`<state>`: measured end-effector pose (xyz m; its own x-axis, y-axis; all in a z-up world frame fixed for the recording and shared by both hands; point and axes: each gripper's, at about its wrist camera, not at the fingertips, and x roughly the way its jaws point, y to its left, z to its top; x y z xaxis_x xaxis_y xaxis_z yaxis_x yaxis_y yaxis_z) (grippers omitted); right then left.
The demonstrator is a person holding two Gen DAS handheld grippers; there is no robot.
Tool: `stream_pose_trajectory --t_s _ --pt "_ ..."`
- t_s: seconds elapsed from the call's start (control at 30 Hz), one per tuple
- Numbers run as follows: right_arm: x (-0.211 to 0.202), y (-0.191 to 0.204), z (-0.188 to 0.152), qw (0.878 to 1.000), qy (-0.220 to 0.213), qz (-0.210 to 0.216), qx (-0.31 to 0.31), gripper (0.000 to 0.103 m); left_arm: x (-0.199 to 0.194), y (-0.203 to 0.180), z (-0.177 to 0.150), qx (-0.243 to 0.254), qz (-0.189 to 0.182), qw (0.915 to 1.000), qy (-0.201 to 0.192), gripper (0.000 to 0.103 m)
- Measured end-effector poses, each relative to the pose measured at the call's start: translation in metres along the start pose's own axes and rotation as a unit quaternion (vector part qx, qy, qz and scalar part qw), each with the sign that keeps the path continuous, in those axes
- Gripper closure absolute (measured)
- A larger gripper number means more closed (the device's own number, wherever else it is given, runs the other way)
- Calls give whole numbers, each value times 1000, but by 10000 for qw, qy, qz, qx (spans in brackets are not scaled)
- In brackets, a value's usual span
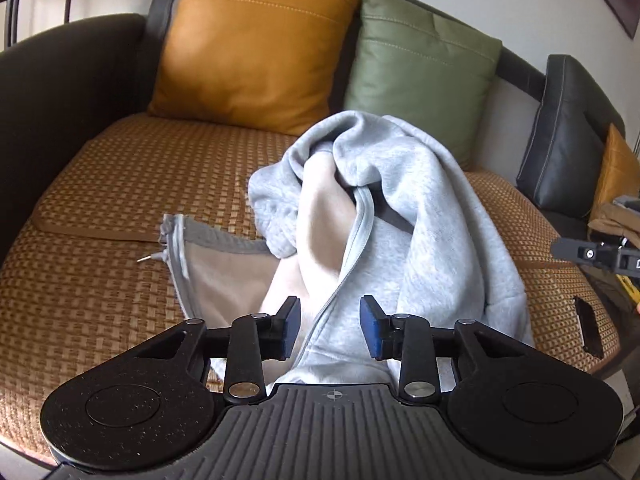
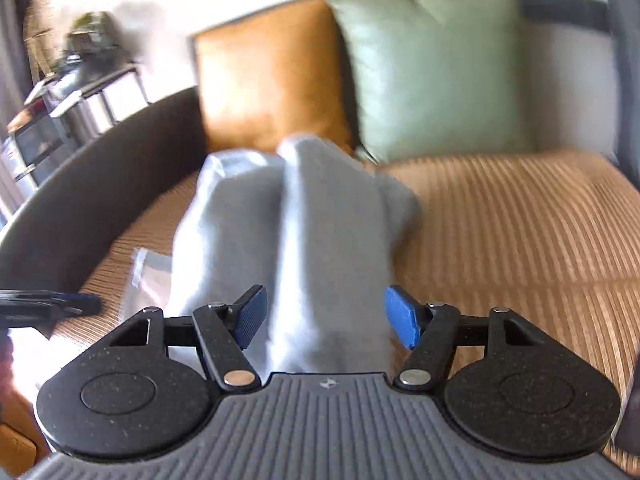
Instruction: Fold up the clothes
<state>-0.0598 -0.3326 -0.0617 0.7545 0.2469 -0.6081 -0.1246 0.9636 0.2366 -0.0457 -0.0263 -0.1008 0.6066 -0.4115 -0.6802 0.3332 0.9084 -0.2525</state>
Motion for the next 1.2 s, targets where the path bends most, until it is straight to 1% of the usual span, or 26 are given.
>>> stream_pose_trajectory --t_s 0.1,0.13,0.17,0.23,0.3,0.37,0.43,0.5,0.53,0.63,0.73,0.8,0.83,0.87,0.9,0.93,0.97,1.0,1.03,1.1,1.2 --pt "18 17 11 9996 116 215 -107 31 26 -3 4 84 -35 9999 100 45" --pt "25 23 13 9995 167 231 -167 31 30 -4 5 125 1 9999 90 42" --pt "28 29 12 9992 190 191 -283 31 34 -6 6 166 37 9998 79 39" --pt "31 33 9 9988 127 -75 -457 31 40 -7 9 216 62 9997 76 37" --pt "29 23 -1 9984 210 -315 -417 26 36 -7 12 138 -137 9997 121 37" --pt "28 8 -12 9976 407 -480 -296 25 28 -12 16 132 -433 9990 46 34" --pt "29 -7 -23 9960 614 -637 -160 25 24 -24 23 245 -573 9981 -26 31" --pt "32 -16 -32 9952 738 -649 0 25 26 -40 32 402 -712 9966 -89 26" --pt "34 -17 -34 9953 747 -617 91 25 29 -48 36 508 -730 9960 -112 24" --pt "43 -15 -35 9956 781 -497 168 25 44 -70 47 825 -537 9950 -140 22" --pt "54 -11 -36 9956 842 -372 154 25 64 -76 57 787 -466 9958 8 22" --pt "61 -8 -37 9956 882 -288 145 25 80 -75 61 712 -423 9965 149 24" --pt "64 -6 -37 9955 902 -247 140 26 87 -73 63 683 -399 9966 248 50" --pt "68 -5 -38 9954 922 -205 136 32 93 -70 65 582 -435 9967 363 89" --pt "71 -3 -38 9953 942 -163 131 44 97 -64 68 386 -510 9968 487 92" --pt "73 -3 -37 9951 965 -112 167 66 97 -59 71 217 -573 9966 543 94" --pt "73 -4 -36 9948 988 -56 221 75 93 -55 73 88 -616 9968 493 96" --pt "70 -5 -32 9952 949 -16 228 79 87 -52 76 28 -617 9973 404 97" --pt "66 -5 -28 9959 880 15 213 86 77 -52 80 76 -552 9981 254 103" --pt "51 -6 -14 9976 679 33 156 88 56 -50 89 111 -439 9990 -19 103" --pt "25 -6 15 9996 288 6 36 89 25 -42 110 -74 -337 9986 -389 103"
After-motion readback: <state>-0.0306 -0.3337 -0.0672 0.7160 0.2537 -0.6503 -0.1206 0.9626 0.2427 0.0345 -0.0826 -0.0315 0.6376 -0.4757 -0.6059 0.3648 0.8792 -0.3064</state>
